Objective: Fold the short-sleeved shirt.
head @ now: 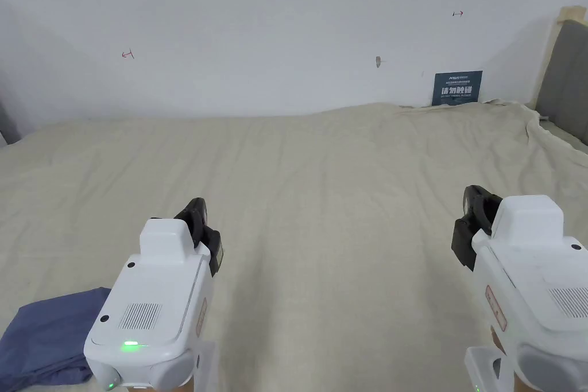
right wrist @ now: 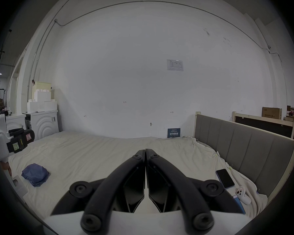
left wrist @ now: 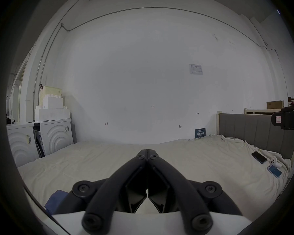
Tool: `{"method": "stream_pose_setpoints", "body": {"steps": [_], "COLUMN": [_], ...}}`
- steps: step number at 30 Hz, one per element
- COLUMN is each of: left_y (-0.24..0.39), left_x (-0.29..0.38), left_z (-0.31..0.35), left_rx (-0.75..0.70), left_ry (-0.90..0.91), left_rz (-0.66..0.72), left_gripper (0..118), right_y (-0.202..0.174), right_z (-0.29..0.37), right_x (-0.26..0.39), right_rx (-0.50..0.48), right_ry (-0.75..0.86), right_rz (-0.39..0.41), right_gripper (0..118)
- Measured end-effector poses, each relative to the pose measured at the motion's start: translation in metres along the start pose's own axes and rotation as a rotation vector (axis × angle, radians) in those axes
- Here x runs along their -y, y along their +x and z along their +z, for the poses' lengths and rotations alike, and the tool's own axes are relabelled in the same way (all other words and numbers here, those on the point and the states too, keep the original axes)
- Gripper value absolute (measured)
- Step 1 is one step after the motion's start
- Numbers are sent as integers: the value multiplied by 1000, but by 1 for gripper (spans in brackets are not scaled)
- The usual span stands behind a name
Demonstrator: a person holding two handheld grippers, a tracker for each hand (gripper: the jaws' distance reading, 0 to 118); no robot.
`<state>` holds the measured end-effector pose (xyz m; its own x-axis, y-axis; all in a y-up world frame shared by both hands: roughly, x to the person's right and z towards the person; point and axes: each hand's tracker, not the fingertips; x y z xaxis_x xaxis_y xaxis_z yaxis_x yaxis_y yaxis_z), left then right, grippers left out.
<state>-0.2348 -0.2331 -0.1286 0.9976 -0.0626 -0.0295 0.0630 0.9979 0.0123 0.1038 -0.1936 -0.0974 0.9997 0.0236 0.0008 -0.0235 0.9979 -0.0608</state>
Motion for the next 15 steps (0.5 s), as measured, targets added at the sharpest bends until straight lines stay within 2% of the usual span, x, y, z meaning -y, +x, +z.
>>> {"method": "stream_pose_setpoints", "body": {"steps": [15], "left_y": [-1], "left_x": [-2], "left_z": [0], "left_rx": [-1], "left_ry": [8], "left_rz": [0], "left_gripper": [0], "right_y": [-5], "right_z": [1], "right_x": [-4], "right_rx": [-5], "right_ry": [6], "right_rz": [11], "right_gripper": [0]}}
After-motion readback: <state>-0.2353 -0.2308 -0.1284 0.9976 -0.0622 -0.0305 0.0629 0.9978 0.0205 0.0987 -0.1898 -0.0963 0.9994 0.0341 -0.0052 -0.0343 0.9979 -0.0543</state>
